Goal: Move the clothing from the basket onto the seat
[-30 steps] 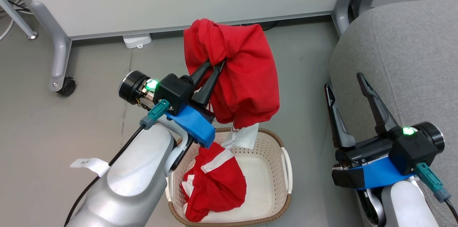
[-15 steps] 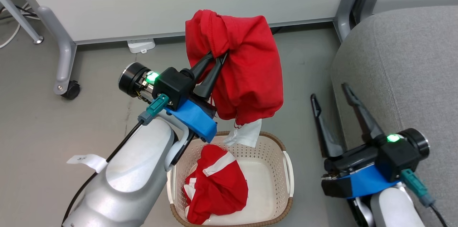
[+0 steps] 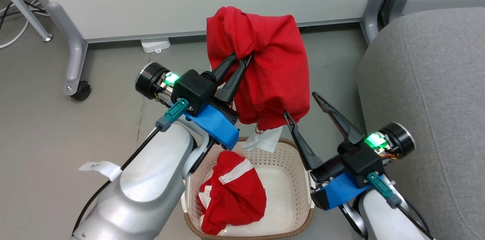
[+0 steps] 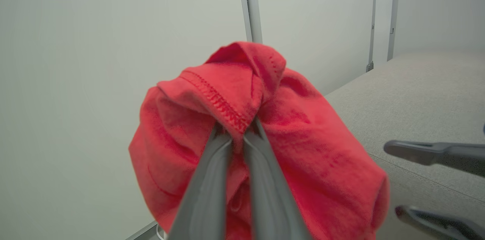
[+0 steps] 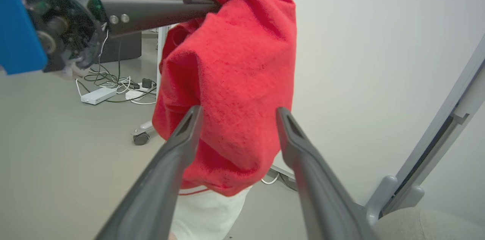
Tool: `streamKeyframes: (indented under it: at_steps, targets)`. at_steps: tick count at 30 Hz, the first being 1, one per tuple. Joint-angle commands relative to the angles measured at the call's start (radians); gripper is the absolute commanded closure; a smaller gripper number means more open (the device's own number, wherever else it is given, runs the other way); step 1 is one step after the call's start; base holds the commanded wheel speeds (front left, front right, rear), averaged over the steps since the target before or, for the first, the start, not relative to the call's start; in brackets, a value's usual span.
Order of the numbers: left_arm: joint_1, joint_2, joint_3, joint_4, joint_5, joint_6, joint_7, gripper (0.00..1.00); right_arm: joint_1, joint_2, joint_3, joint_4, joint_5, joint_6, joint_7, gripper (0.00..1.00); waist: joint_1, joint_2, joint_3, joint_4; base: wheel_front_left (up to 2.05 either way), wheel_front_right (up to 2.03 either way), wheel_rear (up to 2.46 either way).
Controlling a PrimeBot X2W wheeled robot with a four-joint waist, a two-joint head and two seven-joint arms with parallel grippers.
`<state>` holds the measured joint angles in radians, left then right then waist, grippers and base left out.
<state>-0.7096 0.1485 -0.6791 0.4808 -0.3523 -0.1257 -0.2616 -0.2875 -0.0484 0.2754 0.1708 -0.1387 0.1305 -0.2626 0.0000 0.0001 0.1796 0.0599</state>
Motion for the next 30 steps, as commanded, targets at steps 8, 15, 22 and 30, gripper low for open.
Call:
streamKeyframes:
  at_steps: [8,15,22,30]
  targets:
    - [-0.025,-0.02,-0.018,-0.013,0.005,-0.006,-0.005,1.0,-0.103,-0.004,0.008,0.102,-0.043,0.0,-0.004,0.0,0.0,-0.0001,0.015,0.017,0.0,0.0,0.0]
    - [-0.032,-0.038,-0.041,-0.023,0.003,-0.007,-0.005,1.0,-0.175,-0.003,-0.022,0.122,-0.025,0.0,-0.003,0.0,0.0,-0.0001,0.027,0.036,0.0,0.0,0.0]
    - [-0.033,-0.042,-0.054,-0.028,0.0,-0.007,-0.005,1.0,-0.2,-0.003,-0.02,0.163,0.004,0.0,-0.003,1.0,0.0,-0.0001,0.03,0.04,0.0,0.0,0.0]
    - [-0.029,-0.041,-0.061,-0.031,-0.002,-0.007,-0.005,1.0,-0.203,-0.003,-0.009,0.194,0.03,0.0,-0.003,1.0,0.0,-0.0001,0.026,0.038,0.0,0.0,0.0]
